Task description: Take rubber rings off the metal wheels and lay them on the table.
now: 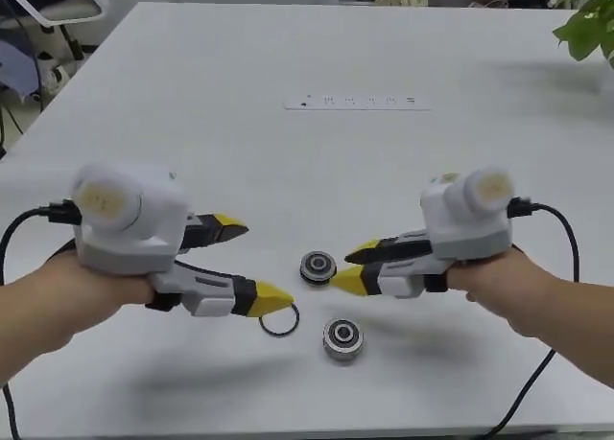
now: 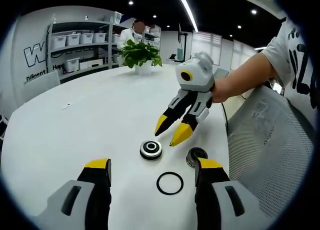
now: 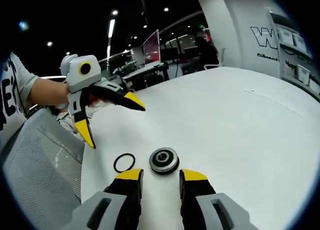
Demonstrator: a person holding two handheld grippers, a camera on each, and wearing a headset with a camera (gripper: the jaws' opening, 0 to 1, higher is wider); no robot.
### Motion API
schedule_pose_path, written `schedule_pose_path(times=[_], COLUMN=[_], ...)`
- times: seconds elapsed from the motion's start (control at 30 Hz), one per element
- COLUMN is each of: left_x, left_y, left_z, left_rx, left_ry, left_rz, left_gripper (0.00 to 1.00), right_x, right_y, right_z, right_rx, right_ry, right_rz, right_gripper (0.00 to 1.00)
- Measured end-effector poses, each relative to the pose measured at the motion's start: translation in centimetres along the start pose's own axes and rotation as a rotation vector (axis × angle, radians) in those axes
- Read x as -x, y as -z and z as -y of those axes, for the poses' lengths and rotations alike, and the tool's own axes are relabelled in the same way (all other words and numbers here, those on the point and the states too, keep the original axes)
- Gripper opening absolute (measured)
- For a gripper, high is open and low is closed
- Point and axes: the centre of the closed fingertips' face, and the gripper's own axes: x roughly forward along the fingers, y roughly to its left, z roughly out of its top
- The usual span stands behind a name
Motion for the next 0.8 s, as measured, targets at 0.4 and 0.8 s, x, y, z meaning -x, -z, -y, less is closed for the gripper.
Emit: schedule_pose_path(times=[0.4,0.8], left_x=[-2.2,-4.3], left_y=[-0.3,0.0], left_z=[-0.5,-0.2], left_rx=[0.036,0.039], left_ry=[0.028,0.061], left_rz=[-0.007,-0.031], left_gripper=[0.57,0.49], right_x=[0.0,0.1], right_y=[0.5,0.9], right_z=[0.4,0.6], right_rx=[0.014,0.007], right_ry=[0.012,0.018], right_rz=[-0.006,-0.007], right_gripper=[0.3,0.3])
